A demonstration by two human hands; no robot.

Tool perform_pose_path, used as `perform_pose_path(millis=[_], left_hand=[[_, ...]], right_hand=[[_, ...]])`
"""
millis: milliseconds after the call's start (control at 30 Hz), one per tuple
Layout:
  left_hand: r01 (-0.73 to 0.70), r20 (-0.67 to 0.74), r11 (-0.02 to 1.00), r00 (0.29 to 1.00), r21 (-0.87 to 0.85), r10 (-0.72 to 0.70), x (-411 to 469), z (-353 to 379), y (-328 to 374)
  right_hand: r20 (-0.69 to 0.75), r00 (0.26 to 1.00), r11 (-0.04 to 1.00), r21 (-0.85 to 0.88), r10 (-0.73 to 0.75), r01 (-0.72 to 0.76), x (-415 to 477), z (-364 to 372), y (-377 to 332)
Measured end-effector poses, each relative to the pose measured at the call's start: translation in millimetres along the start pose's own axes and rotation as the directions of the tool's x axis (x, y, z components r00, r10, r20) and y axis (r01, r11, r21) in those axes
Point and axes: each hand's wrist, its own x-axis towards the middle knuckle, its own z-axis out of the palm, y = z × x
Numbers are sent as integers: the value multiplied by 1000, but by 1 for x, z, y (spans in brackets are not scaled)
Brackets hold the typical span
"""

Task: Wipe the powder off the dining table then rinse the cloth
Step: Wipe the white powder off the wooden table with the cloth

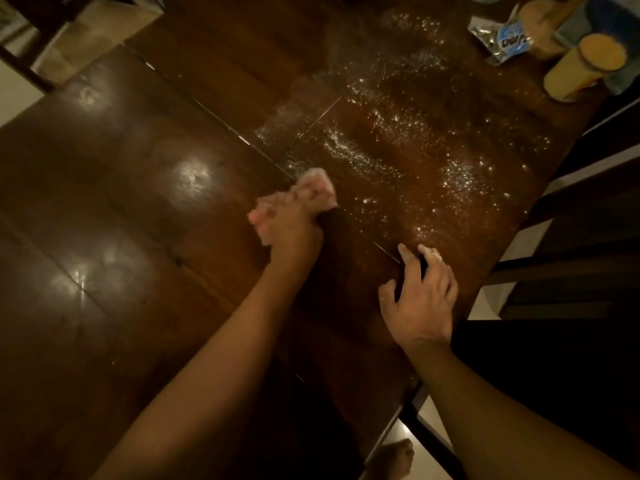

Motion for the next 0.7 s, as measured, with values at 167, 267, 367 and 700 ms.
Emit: perform_pose_path(millis=[167,267,367,700], left_hand=[[-371,281,928,890,-13,360,-40,7,-3],[-307,222,952,929,16,296,-28,-7,-34],[-180,46,984,983,4,180,3,-14,-43],[-251,40,958,968,139,248,34,-8,-17]], right_hand=[[3,1000,1000,16,10,-10,0,0,0],[5,1000,999,33,6,-6,1,1,0],[10,1000,1000,20,-1,1,1,3,2],[4,1000,1000,8,-2,2,0,3,3]])
